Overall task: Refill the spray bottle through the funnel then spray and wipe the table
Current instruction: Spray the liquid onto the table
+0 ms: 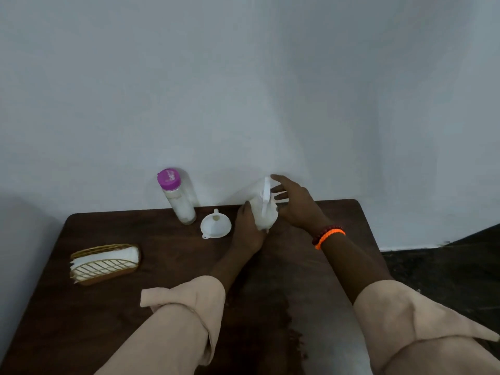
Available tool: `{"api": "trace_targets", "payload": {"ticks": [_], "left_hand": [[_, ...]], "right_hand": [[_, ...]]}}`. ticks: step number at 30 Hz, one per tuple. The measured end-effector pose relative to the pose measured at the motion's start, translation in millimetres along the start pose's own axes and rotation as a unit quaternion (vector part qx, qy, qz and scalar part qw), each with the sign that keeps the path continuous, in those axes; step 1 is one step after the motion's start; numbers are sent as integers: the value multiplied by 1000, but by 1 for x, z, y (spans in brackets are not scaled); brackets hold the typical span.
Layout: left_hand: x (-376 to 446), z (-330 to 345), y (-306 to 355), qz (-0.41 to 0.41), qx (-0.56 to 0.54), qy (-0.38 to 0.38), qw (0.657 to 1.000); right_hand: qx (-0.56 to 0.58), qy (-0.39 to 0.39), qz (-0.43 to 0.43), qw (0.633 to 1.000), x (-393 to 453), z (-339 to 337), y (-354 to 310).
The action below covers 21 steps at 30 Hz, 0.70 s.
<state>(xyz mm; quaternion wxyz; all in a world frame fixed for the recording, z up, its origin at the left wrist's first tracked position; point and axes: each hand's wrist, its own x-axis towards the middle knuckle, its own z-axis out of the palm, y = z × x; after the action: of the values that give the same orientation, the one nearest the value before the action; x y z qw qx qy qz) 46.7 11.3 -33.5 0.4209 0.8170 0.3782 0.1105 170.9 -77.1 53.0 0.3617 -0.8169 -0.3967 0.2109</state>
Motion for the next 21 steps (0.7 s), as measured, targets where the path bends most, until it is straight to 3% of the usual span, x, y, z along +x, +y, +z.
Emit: {"api": "trace_targets", "payload": {"ticks": [9,15,21], "left_hand": [[-58,-54,6,44,9,4,999],[-106,-92,-18,40,26,-6,999],[-142,-157,-81,19,22,13,999]], "right_hand": [[-57,32,38,997,-58,12,-30],[-92,121,106,983,-101,48,-58],[-65,59,113,990,-117,123,-97]]}}
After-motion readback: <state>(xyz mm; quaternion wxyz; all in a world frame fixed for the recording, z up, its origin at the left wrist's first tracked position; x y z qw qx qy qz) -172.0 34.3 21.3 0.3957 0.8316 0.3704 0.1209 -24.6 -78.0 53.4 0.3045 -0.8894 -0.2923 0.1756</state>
